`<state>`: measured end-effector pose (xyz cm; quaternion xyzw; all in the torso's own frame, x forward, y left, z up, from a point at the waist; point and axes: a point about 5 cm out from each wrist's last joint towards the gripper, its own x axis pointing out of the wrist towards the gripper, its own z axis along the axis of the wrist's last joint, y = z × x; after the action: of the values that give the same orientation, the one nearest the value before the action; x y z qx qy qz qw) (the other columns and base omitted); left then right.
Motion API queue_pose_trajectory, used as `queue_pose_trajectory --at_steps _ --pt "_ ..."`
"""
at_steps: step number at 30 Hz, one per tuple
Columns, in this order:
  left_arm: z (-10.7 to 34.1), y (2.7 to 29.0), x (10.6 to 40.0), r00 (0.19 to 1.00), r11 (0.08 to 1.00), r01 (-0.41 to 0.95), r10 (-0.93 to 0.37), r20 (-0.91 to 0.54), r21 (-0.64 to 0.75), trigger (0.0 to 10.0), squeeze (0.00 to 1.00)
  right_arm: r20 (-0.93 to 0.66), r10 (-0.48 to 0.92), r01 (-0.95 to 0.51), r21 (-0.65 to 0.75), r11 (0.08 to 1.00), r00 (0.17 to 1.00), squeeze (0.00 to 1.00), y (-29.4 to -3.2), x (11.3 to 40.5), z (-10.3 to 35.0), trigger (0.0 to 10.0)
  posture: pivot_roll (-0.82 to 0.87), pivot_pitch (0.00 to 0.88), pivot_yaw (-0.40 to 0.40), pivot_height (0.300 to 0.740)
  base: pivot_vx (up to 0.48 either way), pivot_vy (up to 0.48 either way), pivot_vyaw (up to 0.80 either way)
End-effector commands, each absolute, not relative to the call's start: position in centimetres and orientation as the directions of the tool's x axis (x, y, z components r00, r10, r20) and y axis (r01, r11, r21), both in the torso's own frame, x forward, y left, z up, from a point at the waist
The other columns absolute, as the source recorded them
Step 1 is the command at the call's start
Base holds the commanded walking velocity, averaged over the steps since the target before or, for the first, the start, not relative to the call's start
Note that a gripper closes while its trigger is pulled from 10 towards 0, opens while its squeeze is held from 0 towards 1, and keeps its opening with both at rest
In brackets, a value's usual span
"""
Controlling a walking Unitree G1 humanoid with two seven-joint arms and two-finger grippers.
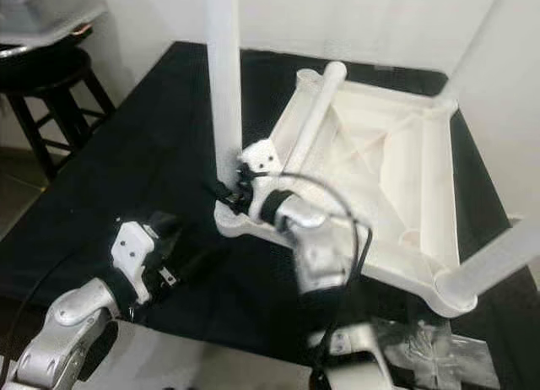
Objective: Building children table
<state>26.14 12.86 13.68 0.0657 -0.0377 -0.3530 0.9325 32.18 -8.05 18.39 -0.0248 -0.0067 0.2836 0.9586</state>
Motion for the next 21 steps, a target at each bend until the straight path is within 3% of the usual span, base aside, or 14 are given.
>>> queue_pose_trajectory --at_steps 1,11,12,16,19,20,21 --pt "13.5 13.2 26.3 0.75 0.743 0.653 -0.662 0.014 0.147 10.0 0.0 -0.199 0.436 -0.454 -0.057 0.889 0.878 0.0 -8.6 31.0 14.5 0.0 -0.06 0.198 0.015 0.74 0.0 0.0 0.0" --pt "13.5 13.2 26.4 0.753 0.747 0.649 -0.658 0.019 0.143 10.0 0.0 -0.207 0.467 -0.491 -0.083 0.867 0.859 0.0 -8.3 31.4 14.1 0.0 -0.05 0.193 0.005 0.74 0.0 0.0 0.0" --pt "13.4 13.2 26.4 0.75 0.744 0.652 -0.661 0.017 0.143 10.0 0.0 -0.167 0.512 -0.524 -0.032 0.851 0.842 1.0 -8.2 31.6 14.7 10.0 -0.05 0.188 0.009 0.74 0.0 0.0 0.0" --pt "13.3 13.1 26.3 0.745 0.739 0.659 -0.667 0.011 0.141 10.0 0.0 -0.023 0.671 -0.67 0.032 0.741 0.741 1.0 -8.0 32.0 17.9 10.0 -0.05 0.179 0.009 0.74 0.0 0.0 0.0" --pt "13.3 13.0 26.3 0.745 0.739 0.659 -0.667 0.011 0.141 10.0 0.0 -0.004 0.707 -0.707 0.003 0.707 0.707 1.0 -8.3 32.2 18.8 10.0 -0.04 0.171 0.008 0.74 0.0 0.0 0.0" --pt "13.2 12.9 26.4 0.744 0.738 0.66 -0.668 0.01 0.141 10.0 0.0 -0.022 0.769 -0.769 -0.027 0.639 0.639 0.11 -8.7 32.7 19.3 10.0 -0.04 0.164 0.005 0.74 0.0 0.0 0.0" --pt "13.2 12.9 26.4 0.744 0.738 0.66 -0.668 0.01 0.141 10.0 0.0 -0.022 0.769 -0.769 -0.027 0.639 0.639 0.11 -8.7 32.7 19.3 10.0 -0.04 0.164 0.005 0.74 0.0 0.0 0.0"
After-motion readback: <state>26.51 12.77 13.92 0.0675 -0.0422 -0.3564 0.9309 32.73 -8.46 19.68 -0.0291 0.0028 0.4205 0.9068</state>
